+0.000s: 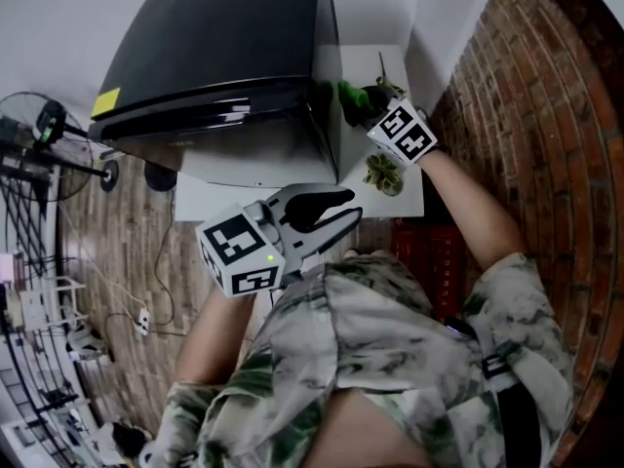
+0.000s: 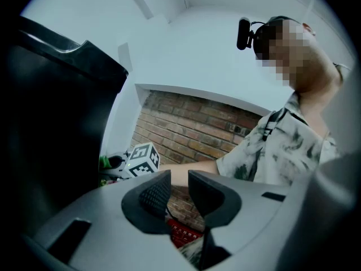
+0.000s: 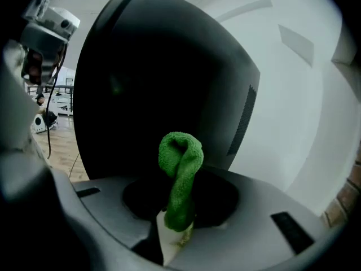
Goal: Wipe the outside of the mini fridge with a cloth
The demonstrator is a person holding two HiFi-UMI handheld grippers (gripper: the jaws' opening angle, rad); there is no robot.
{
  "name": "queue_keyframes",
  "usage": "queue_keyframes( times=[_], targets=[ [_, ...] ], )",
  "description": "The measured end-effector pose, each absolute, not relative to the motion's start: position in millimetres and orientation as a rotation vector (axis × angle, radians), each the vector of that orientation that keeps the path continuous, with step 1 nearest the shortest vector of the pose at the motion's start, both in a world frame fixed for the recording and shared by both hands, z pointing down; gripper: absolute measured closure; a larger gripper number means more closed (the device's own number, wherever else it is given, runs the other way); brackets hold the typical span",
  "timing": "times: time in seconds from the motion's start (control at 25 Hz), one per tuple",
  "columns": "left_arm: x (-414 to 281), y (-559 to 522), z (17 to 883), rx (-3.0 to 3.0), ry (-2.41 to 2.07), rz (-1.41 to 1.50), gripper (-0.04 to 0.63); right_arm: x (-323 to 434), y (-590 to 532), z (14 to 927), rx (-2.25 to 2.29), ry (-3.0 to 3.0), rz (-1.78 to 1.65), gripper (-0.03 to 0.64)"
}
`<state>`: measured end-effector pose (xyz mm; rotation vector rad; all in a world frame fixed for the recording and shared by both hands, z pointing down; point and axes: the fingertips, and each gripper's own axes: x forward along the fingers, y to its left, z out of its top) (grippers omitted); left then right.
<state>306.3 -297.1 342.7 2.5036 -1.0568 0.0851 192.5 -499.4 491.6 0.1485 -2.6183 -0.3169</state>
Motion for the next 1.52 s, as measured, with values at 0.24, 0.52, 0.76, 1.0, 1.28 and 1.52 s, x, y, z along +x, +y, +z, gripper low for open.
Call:
queue_keyframes(
  times=[0.24,0.52,0.76,1.0,1.28,1.52],
  targets=[
    [307.0,-297.7,343.6,2.504,-1.043,0.08,0.505,201.5,-490.8,414.1,0.159,-2.715,-0.352,0.502],
    [311.0,-297.3,343.9,2.515,-1.026,0.071,0.505,211.6,-466.3,317.8,0.157,-2.816,-0.506,0.502],
    [308.7,-296.1,347.4,2.507,-1.023,0.062,0.505,213.9,-439.2,283.3,0.128,-2.867,-0.595,0.502],
    [307.8,-295.3,348.0,2.501,-1.031,0.058,0.505,208.0,-430.6,323.0,0.094,-2.814,-0.614,0.502],
    [306.4,-296.6,351.7,2.492,-1.033,0.06,0.505,207.7,-428.1,377.9,0.051,-2.767,-0.537,0.502],
    [310.6,-300.4,353.5,2.496,-1.039,0.066,0.505,209.4,-431.5,429.4,0.02,-2.731,-0.477,0.502]
  ],
)
